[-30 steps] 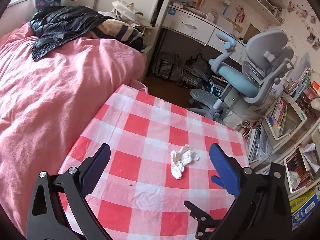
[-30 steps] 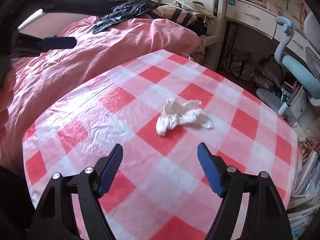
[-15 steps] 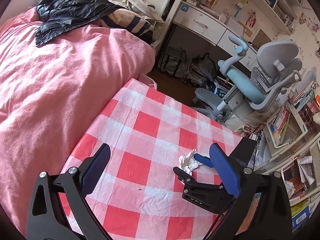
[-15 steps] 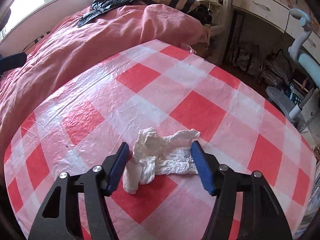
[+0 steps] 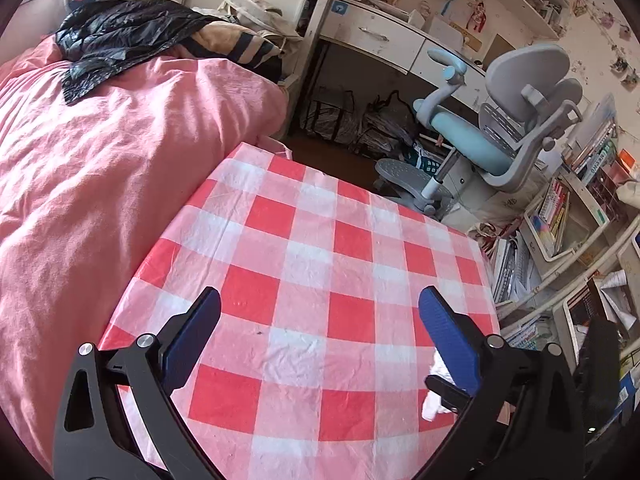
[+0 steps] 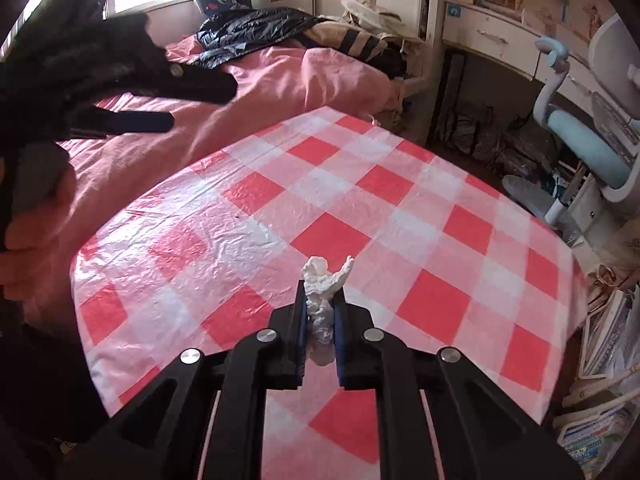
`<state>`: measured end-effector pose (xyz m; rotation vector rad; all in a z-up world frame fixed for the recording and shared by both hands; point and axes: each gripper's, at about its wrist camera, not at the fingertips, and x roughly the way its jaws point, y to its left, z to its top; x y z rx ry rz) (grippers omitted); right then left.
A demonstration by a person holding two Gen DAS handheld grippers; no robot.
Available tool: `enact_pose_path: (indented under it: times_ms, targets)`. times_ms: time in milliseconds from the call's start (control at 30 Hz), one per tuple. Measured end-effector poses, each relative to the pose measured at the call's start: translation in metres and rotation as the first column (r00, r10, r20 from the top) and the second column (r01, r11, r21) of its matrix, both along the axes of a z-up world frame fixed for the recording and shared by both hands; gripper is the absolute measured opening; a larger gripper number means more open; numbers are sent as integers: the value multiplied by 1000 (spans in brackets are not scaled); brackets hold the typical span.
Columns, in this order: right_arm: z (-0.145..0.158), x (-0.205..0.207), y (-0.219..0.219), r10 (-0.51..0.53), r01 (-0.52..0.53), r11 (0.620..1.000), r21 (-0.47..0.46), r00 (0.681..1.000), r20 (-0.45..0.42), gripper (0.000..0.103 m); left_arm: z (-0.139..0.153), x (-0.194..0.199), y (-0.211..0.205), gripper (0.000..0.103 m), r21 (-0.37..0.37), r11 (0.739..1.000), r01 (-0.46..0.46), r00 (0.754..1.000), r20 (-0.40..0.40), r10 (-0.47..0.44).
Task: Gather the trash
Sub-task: 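Carry the tissue to the yellow bin and open the right gripper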
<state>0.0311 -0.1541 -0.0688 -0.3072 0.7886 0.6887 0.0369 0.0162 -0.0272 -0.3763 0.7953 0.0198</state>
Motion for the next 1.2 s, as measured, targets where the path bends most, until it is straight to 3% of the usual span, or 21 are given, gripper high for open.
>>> enact_pose_path:
  times_ms: [200,367,500,800,1067,1200]
  targets:
    - [18,-42,-44,-99,96,993,62,994,35,12,8,-17,-36,96,74,996,41,998,34,-43]
    - [25,-35,-65,-159,151,978,148,986,44,13,11,-20,-60,96,144,988,62,997,45,-69]
    - [24,-30,-66,-160,150,977,152,985,62,14,11,-19,-73,96,202,976,79,995,44,-90]
    - [15,-30,-83,-152,146,986,85,985,80,15,11,-15,-100,96,254,960,121,990,41,-136]
    - [3,-28,-140,-263,261,964,46,963,62,15,9,-17,-128,96,292,941,171,982,34,-188]
    - [-20,-20,-181,-363,363,931,-41,932,21,15,8,-19,-141,96,315,928,199,976,23,-218]
